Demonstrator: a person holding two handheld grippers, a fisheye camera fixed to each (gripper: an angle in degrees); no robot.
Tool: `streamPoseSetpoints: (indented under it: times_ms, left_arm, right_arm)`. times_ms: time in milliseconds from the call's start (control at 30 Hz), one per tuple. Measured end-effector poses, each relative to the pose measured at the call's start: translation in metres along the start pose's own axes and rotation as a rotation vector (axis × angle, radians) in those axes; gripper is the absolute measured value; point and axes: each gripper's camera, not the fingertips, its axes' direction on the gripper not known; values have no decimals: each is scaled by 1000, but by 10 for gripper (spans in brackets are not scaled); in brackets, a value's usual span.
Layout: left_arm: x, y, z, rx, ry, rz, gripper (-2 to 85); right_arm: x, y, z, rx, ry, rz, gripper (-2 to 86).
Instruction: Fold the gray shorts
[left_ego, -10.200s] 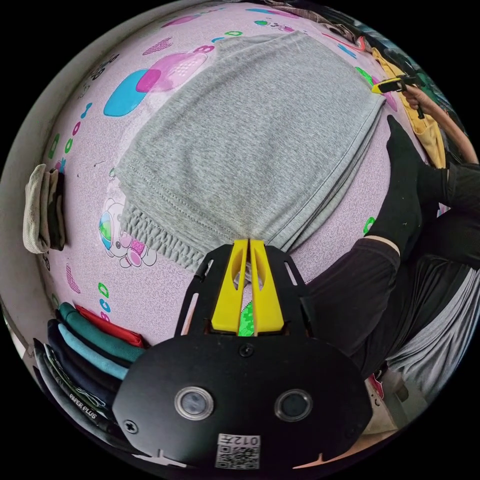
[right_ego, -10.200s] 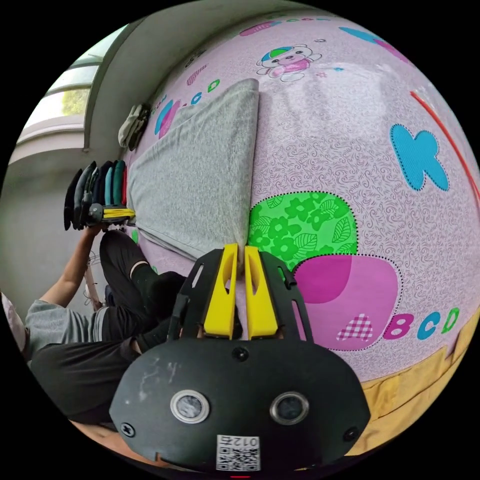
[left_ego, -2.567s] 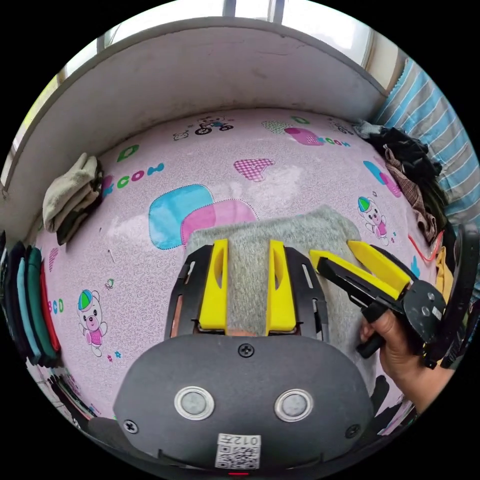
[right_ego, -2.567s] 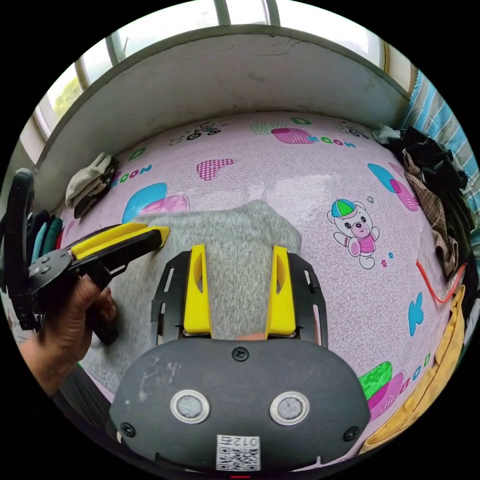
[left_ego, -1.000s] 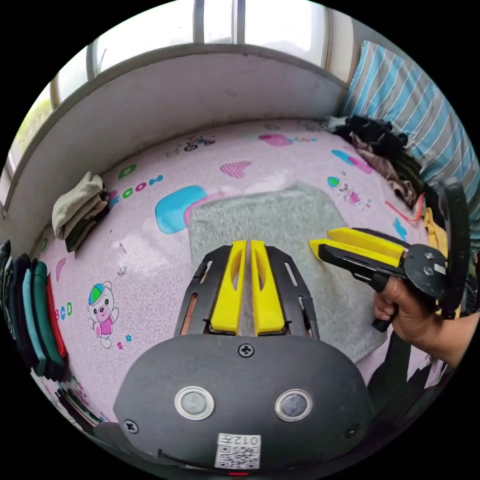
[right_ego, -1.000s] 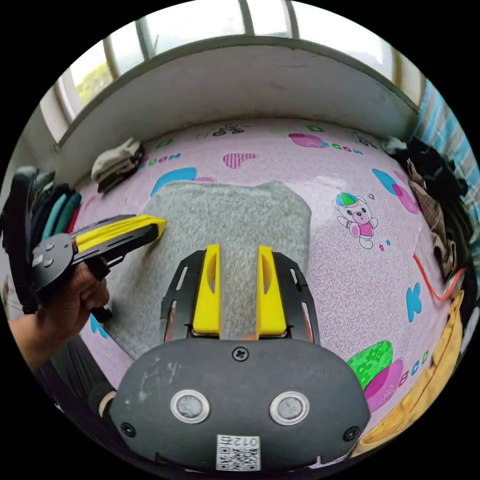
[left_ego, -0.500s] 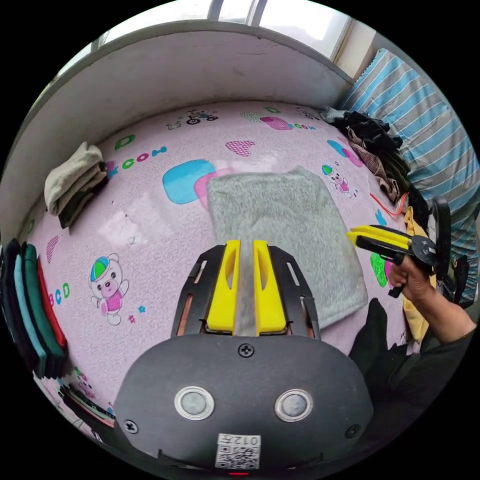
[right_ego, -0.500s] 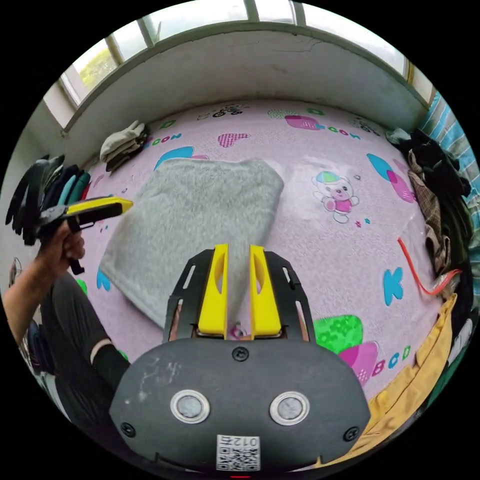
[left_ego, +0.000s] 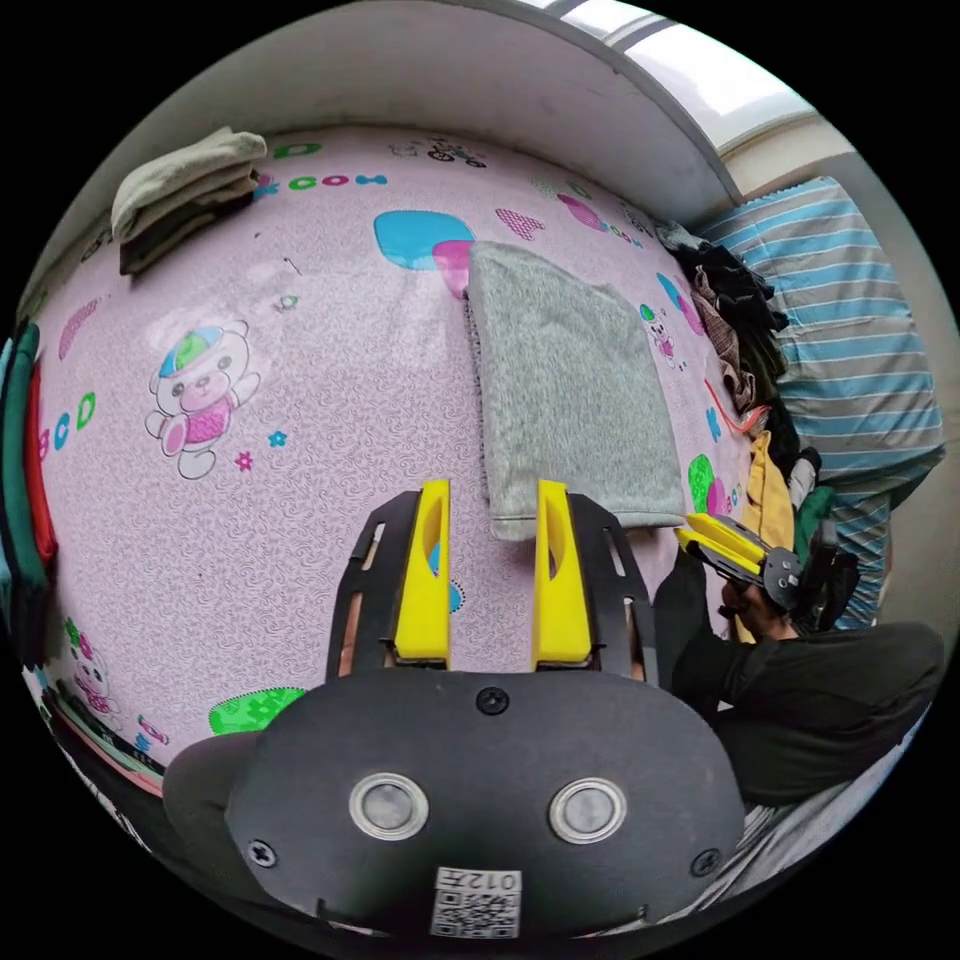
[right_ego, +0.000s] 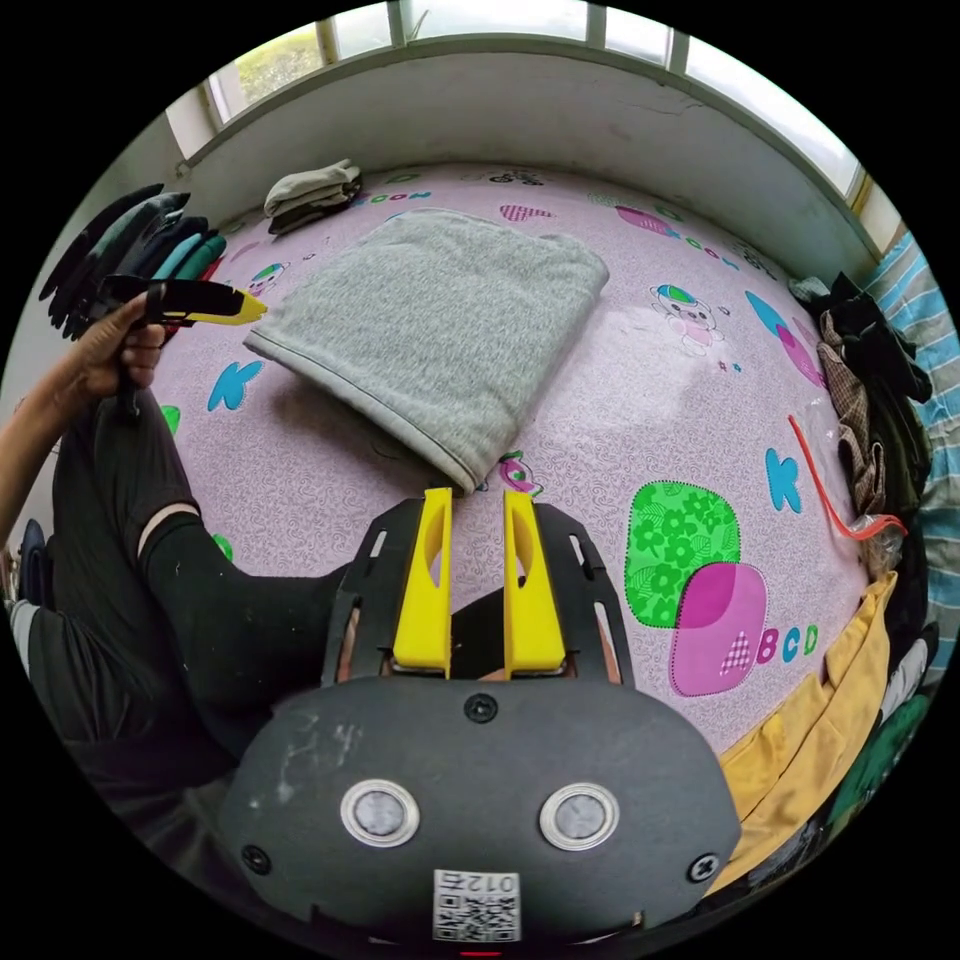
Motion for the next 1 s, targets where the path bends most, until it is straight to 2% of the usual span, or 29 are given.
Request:
streamPoseSetpoints:
  times_ms: [200,400,767,900,1000]
  left_arm:
    - [-17,-1,13,-31,85,-41,109]
    - [-24,-6,23,-56,169,-31,81]
    - [17,-11,31,-171,127,133,56]
    - [31,-8,32,-213,146,134,40]
    - [44,-3,10,-199,118,187,26]
  right_arm:
    - [-20,-15,14,-16,44,-24,67]
    - [-37,-20,18,-33,65,-89,4]
    - [-44,-14,16,-135,186,-392,-9]
    - [-28,-15,11,-149,84,-325,-9]
    - [8,-22,-4,-208,-46,-175,-8]
